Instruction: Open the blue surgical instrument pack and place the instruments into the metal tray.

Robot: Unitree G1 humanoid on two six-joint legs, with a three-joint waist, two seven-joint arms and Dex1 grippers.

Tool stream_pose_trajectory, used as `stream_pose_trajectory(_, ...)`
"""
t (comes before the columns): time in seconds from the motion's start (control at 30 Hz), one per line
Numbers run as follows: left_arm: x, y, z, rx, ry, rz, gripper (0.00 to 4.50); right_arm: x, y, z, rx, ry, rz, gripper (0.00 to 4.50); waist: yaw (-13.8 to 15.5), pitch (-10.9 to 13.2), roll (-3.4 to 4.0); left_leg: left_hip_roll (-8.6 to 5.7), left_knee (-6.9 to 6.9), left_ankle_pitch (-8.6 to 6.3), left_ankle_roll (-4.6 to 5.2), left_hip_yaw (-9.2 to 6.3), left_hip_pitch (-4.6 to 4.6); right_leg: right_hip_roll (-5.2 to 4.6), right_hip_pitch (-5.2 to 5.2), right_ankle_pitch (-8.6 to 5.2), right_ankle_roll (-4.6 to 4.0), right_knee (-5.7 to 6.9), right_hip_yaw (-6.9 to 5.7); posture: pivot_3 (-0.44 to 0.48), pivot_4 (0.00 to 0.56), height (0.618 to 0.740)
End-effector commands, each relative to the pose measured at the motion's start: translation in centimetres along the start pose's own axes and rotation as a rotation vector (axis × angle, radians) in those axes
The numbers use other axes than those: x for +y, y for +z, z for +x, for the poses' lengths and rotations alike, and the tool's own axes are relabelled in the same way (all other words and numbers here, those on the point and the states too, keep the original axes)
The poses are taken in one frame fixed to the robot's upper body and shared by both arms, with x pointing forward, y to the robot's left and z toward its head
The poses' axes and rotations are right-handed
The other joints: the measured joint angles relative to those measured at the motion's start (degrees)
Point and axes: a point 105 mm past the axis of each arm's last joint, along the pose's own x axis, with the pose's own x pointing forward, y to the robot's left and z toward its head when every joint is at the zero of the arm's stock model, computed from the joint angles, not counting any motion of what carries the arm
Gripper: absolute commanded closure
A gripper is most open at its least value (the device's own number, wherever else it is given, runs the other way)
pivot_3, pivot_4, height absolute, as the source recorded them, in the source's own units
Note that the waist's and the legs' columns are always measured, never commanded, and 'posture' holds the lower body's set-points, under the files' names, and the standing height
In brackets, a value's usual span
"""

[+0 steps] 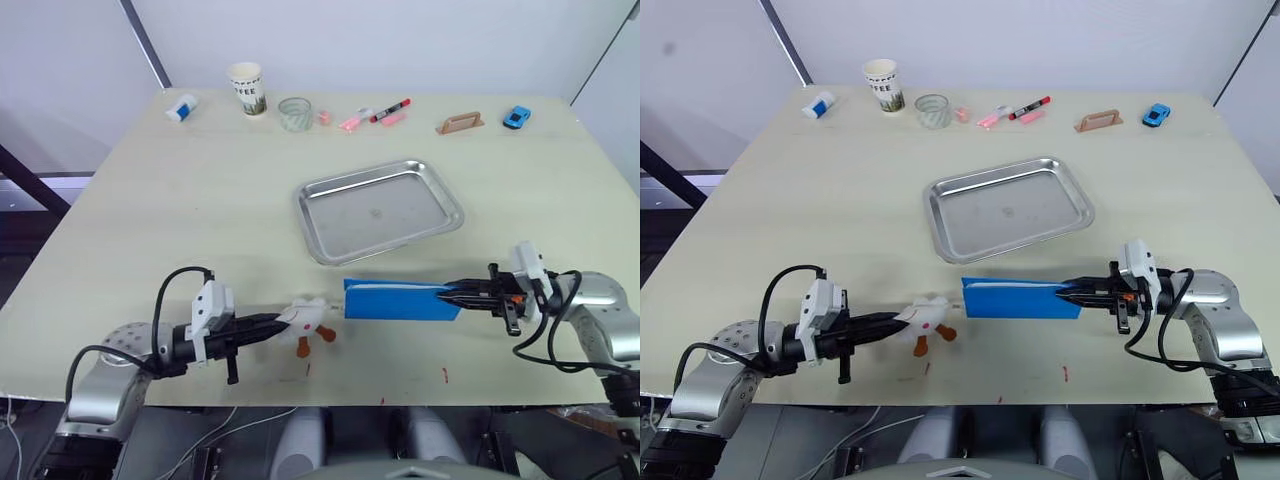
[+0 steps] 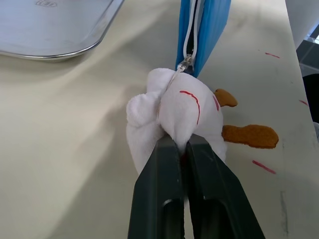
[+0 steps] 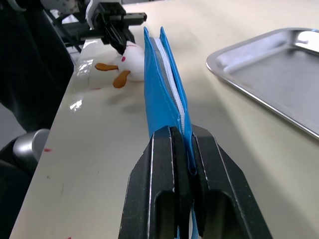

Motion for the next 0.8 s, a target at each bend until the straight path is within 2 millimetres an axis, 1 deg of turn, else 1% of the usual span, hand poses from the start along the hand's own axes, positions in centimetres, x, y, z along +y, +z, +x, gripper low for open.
stream_pose_trajectory(0.03,0.8,-0.9,-1.2,0.048,0.045,-0.017,2.7,0.0,-0.2,-0.5,0.038,-0.017,-0.037,4.5,0.0,0.0,0.0,0.0,0.0,0.0,0.0,0.01,0.0,0.0,0.0,0.0,0.0,0.0,0.0,0.0,0.15,0.74)
stream_pose_trajectory(0.1,1.0,-0.7,-1.4,0.042,0.053,-0.015,1.79,0.2,-0.4,-0.6,0.041,-0.015,-0.038,4.5,0.1,0.0,0.0,-0.02,0.0,0.0,0.0,0.02,0.0,-0.01,0.01,0.0,0.0,0.0,0.01,0.0,0.15,0.74)
stream_pose_trajectory(0.17,1.2,-0.2,-1.9,0.019,0.061,-0.021,0.6,0.5,-0.4,-0.6,0.041,-0.015,-0.036,4.5,0.2,0.0,-0.02,-0.02,0.0,0.0,0.0,0.0,0.0,-0.01,0.02,0.0,0.0,0.0,0.0,0.0,0.15,0.74)
stream_pose_trajectory(0.2,1.2,0.3,-2.1,-0.002,0.059,-0.024,0.2,0.6,-0.4,-0.6,0.04,-0.015,-0.035,4.5,0.2,0.0,-0.02,-0.02,0.0,0.0,0.0,0.0,0.0,-0.01,0.02,0.0,0.0,-0.01,-0.01,0.0,0.15,0.74)
stream_pose_trajectory(0.23,1.3,1.1,-2.3,-0.033,0.06,-0.03,0.08,0.6,-0.4,-0.6,0.039,-0.016,-0.035,4.5,0.2,0.0,-0.02,-0.02,0.0,0.0,0.0,0.0,0.0,-0.01,0.02,0.0,0.0,0.0,-0.01,0.0,0.15,0.74)
stream_pose_trajectory(0.3,1.7,3.3,-2.4,-0.111,0.051,-0.055,0.08,0.7,-0.4,-0.6,0.037,-0.019,-0.036,4.5,0.2,0.0,-0.02,-0.01,0.0,0.0,0.0,-0.01,0.0,-0.02,0.02,0.0,0.0,0.0,0.0,0.0,0.15,0.74)
stream_pose_trajectory(0.37,1.7,5.2,-2.1,-0.159,0.017,-0.074,0.08,0.7,-0.3,-0.6,0.034,-0.022,-0.037,4.5,0.2,0.0,-0.04,-0.01,0.0,0.0,0.0,-0.04,-0.02,-0.02,0.02,0.0,0.01,0.01,-0.05,0.0,0.15,0.74)
stream_pose_trajectory(0.47,1.6,7.4,-0.4,-0.211,-0.041,-0.056,0.08,0.6,-0.2,-0.6,0.036,-0.026,-0.046,4.5,0.2,0.0,-0.03,-0.04,0.0,0.0,0.0,-0.03,-0.01,-0.05,0.04,0.0,0.01,0.0,-0.03,0.0,0.15,0.74)
stream_pose_trajectory(0.5,1.5,7.7,0.3,-0.207,-0.06,-0.048,0.08,0.5,-0.1,-0.6,0.036,-0.028,-0.048,4.5,0.2,0.0,-0.03,-0.05,0.0,0.0,0.0,-0.04,-0.02,-0.05,0.03,0.0,0.01,0.01,-0.04,0.0,0.15,0.74)
stream_pose_trajectory(0.6,1.4,7.6,1.9,-0.191,-0.099,-0.027,0.08,0.4,-0.1,-0.5,0.037,-0.028,-0.055,4.5,0.2,0.0,-0.03,-0.07,0.01,0.0,0.0,-0.05,-0.01,-0.04,0.05,0.01,0.01,0.01,-0.04,0.0,0.15,0.74)
stream_pose_trajectory(0.73,1.3,7.1,3.7,-0.181,-0.151,-0.01,1.07,0.4,-0.1,-0.4,0.04,-0.024,-0.061,4.5,0.1,0.0,-0.03,-0.09,0.01,0.0,0.0,-0.03,-0.01,-0.01,0.05,0.01,0.01,0.0,-0.02,0.0,0.15,0.74)
stream_pose_trajectory(0.77,1.3,7.1,4.3,-0.183,-0.16,-0.001,1.59,0.5,0.0,-0.4,0.041,-0.022,-0.061,4.5,0.1,0.0,-0.03,-0.08,0.01,0.0,0.0,-0.03,-0.01,-0.01,0.04,0.01,0.01,0.01,-0.01,0.0,0.15,0.74)
stream_pose_trajectory(0.8,1.3,7.1,4.8,-0.183,-0.172,0.008,1.59,0.5,0.0,-0.4,0.041,-0.021,-0.061,4.5,0.2,0.0,-0.03,-0.08,0.01,0.0,0.0,-0.03,-0.01,-0.01,0.04,0.01,0.01,0.01,-0.01,0.0,0.15,0.74)
